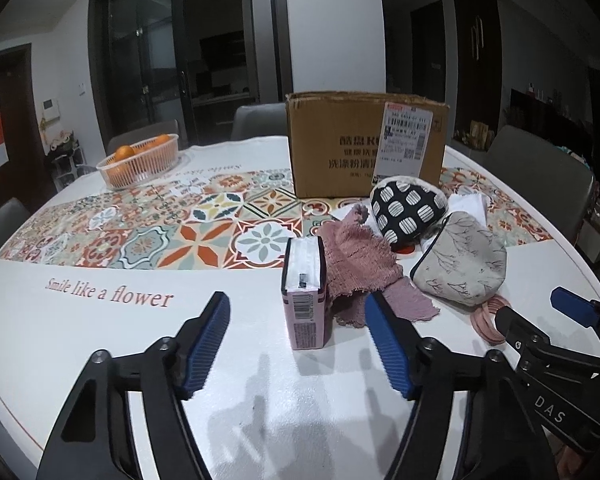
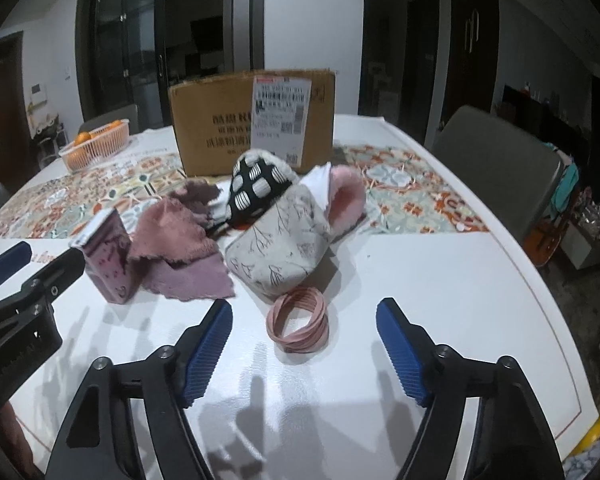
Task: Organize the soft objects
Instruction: 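Grasp the pink hair tie with the right tool while the left tool grasps the pink box, then carry the pink box and hair tie over the cardboard box with both tools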
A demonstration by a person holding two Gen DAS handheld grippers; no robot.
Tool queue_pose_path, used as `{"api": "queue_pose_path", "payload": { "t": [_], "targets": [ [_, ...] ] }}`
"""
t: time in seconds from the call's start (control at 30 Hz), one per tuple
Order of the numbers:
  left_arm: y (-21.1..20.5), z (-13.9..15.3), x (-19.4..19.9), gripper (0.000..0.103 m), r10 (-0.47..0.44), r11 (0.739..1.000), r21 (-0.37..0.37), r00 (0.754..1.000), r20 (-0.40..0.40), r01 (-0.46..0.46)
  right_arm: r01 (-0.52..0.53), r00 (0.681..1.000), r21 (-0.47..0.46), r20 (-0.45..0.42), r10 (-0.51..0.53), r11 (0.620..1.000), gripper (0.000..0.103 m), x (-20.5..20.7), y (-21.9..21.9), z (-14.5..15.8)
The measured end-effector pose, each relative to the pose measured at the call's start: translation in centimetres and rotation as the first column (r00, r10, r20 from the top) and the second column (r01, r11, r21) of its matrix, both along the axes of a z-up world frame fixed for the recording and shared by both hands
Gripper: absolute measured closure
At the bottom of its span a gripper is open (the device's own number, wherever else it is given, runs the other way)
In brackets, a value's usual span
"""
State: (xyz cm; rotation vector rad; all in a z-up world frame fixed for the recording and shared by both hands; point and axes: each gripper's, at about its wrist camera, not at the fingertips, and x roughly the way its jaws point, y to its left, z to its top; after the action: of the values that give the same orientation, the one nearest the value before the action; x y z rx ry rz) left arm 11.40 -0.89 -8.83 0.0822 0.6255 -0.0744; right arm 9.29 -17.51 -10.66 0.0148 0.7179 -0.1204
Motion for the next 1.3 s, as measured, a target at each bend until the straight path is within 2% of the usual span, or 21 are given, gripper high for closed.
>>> {"api": "queue_pose_path", "payload": {
  "t": [0.13, 0.4, 0.63, 0.83, 0.9, 1.3],
  "targets": [
    [0.0, -0.5, 1.0, 0.042, 0.0, 1.0, 0.003, 1.0, -0.024, 0.001, 0.004, 0.999, -0.001, -0.032, -0.004, 1.0, 0.033, 0.8, -0.1, -0.7],
    [-0.1, -1.4, 2.6, 0.056, -0.008, 1.0, 0.006, 0.998, -0.061, 0.009, 0.002, 0.995, 0.02, -0.102, 0.0, 1.0, 0.046, 2.4, -0.2, -2.0],
    [-0.3, -1.7, 3.2, 0.075, -0.014, 1.0, 0.006, 0.997, -0.071, 0.014, 0.014, 0.989, 0.044, -0.145, -0.007, 0.999, 0.06, 3.3, -0.7, -2.6],
    [-0.3, -1.8, 3.0, 0.077, -0.019, 1.0, 0.004, 0.997, -0.068, 0.019, 0.011, 0.988, 0.054, -0.152, -0.002, 0.998, 0.079, 3.3, -0.9, -2.8],
    [-0.3, -1.7, 2.8, 0.077, -0.023, 1.0, -0.002, 0.997, -0.068, 0.023, 0.007, 0.989, 0.056, -0.148, 0.002, 0.998, 0.088, 3.1, -0.9, -2.7],
    [-0.8, 0.6, 0.3, 0.077, -0.064, 0.997, -0.037, 0.998, -0.023, 0.063, -0.009, 0.997, 0.06, -0.071, 0.014, 0.998, 0.094, 0.5, -1.1, 0.2]
  ]
}}
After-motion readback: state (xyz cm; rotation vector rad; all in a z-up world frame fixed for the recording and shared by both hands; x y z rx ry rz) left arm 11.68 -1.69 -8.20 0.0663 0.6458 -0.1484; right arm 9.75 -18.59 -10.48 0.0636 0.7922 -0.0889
